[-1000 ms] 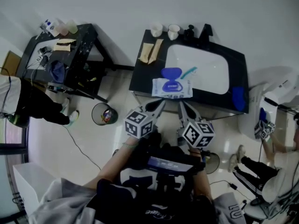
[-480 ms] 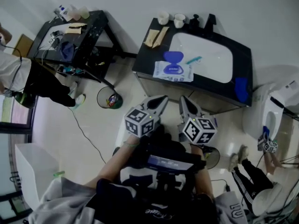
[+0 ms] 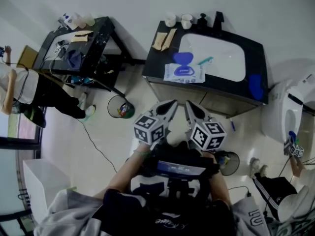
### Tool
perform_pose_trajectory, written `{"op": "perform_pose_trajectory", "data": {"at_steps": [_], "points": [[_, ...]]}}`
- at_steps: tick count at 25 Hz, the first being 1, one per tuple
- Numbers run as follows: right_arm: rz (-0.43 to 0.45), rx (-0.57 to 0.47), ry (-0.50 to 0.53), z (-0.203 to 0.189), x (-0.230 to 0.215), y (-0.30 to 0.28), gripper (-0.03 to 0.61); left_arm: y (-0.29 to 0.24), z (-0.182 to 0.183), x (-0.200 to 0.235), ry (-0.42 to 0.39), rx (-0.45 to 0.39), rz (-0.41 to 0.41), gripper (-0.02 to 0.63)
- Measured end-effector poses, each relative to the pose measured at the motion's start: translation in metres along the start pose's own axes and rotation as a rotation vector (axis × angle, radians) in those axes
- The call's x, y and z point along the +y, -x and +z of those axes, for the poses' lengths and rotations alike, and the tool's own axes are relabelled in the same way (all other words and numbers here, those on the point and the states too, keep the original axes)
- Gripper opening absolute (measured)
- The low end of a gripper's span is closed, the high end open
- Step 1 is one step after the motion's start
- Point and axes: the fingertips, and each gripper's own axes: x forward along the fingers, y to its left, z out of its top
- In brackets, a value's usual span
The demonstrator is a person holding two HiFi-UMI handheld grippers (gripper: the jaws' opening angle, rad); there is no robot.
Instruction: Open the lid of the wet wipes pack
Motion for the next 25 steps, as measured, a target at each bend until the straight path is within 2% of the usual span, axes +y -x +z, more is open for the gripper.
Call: {"op": "perform_pose_trajectory", "data": {"at_steps": [7, 13, 25], "points": [[-0.048, -0.032, -0.010, 0.005, 0.008, -0.009, 0.002, 0.008, 0.011, 0.009, -0.030, -0.004, -0.035, 0.009], [-0.087, -0.049, -0.021, 0.003, 0.008, -0.016, 0.002, 0.013, 0.012, 0.026, -0.022, -0.017, -0.058, 0.009], [-0.144, -0.036, 0.002, 0.007, 0.007, -0.013, 0.002, 0.015, 0.019, 0.026, -0.007, -0.020, -0.082, 0.008]]}}
